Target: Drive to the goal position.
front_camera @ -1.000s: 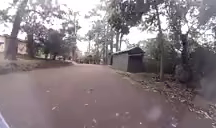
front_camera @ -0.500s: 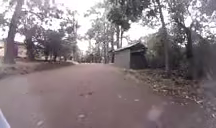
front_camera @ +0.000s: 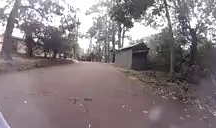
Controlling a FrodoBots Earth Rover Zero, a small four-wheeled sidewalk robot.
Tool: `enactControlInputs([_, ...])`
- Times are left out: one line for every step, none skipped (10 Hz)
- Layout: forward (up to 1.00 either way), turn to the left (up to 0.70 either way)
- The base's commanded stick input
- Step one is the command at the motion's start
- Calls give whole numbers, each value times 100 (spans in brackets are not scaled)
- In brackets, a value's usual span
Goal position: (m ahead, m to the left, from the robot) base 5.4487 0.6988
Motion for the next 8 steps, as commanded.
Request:
enactControlInputs([70,0])
enactControlInputs([70,0])
enactControlInputs([70,0])
enactControlInputs([70,0])
enactControlInputs([70,0])
enactControlInputs([70,0])
enactControlInputs([70,0])
enactControlInputs([70,0])
